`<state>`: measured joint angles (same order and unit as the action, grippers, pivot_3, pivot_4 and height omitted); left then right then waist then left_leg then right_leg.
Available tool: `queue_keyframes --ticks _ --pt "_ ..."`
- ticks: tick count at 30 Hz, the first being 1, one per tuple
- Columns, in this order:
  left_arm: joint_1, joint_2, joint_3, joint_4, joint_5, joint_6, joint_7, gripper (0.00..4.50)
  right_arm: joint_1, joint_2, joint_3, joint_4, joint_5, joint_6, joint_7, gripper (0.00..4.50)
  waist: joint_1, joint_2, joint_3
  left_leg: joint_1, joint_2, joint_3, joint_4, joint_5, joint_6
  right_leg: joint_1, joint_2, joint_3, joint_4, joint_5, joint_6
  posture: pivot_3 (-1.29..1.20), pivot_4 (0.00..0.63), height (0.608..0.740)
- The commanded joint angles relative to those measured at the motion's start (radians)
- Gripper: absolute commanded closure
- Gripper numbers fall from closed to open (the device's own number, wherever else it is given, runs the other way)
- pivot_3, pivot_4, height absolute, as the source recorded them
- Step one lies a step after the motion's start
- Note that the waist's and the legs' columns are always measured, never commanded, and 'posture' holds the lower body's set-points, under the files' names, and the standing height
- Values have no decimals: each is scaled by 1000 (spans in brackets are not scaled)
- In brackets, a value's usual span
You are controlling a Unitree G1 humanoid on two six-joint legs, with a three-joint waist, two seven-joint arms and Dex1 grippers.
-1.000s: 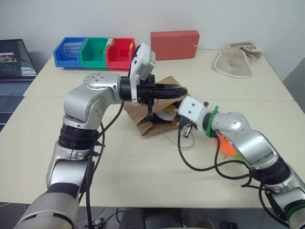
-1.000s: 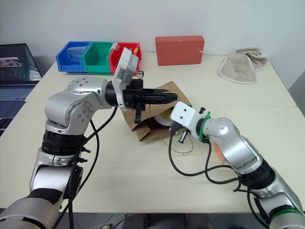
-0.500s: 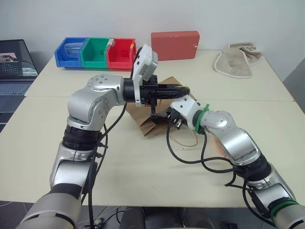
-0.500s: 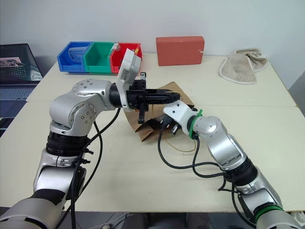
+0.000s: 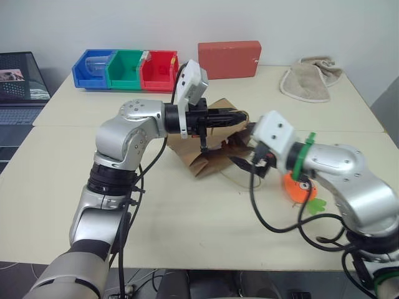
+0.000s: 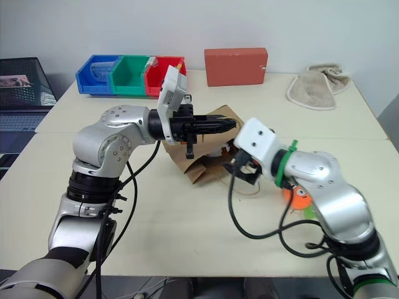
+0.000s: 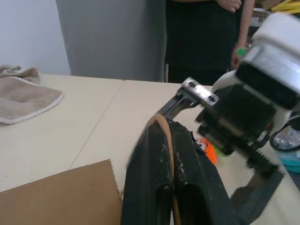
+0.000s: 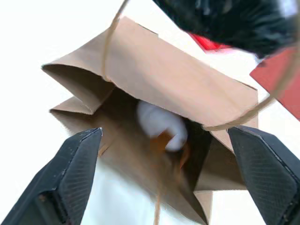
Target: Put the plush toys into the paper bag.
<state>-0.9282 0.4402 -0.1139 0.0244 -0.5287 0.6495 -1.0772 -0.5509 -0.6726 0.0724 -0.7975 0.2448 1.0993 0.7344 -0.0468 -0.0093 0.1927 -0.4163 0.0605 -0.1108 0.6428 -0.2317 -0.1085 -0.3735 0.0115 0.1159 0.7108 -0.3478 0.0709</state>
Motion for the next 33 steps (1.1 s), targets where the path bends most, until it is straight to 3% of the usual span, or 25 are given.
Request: queue_keyframes --ticks 1,5,9,13,18,21,31,33 --pt "-5 -3 16 -13 -1 -15 6 4500 108 -130 -218 -122 99 25 114 51 8 0 0 0 0 0 0 0 0 0 0 0 0 0 0 0 150 740" --pt "-7 -4 25 -4 -7 -11 8 4500 379 -280 -434 -184 139 44 214 51 15 -1 0 0 0 0 0 0 0 1 0 0 -1 0 0 0 150 740" --pt "-9 3 28 4 -7 -13 0 4500 612 -325 -520 -198 104 -24 216 51 13 -1 0 1 0 1 0 0 0 2 0 1 -1 0 0 0 150 740" --pt "-29 11 47 24 -23 3 -9 4500 811 -313 -446 -132 -29 -188 127 51 11 -1 0 2 0 2 1 0 0 2 0 3 -1 0 0 0 150 740" --pt "-34 16 52 20 -27 12 -12 4500 819 -291 -338 0 -147 -354 16 51 8 -2 1 2 0 4 3 0 1 2 0 5 -1 1 2 0 150 740" --pt "-37 18 57 18 -31 19 -10 4500 805 -283 -302 40 -181 -403 -13 611 8 -2 1 2 0 4 2 1 1 2 0 5 -1 1 2 0 150 740" --pt "-37 17 64 17 -30 18 2 4500 765 -234 -239 127 -247 -478 -79 4323 11 -2 1 2 0 4 2 1 1 2 0 5 -1 1 2 0 150 740" --pt "-36 18 65 18 -31 18 2 4500 764 -232 -256 136 -248 -501 -76 4419 11 -2 1 2 0 4 2 1 1 2 0 5 -1 1 2 0 150 740"
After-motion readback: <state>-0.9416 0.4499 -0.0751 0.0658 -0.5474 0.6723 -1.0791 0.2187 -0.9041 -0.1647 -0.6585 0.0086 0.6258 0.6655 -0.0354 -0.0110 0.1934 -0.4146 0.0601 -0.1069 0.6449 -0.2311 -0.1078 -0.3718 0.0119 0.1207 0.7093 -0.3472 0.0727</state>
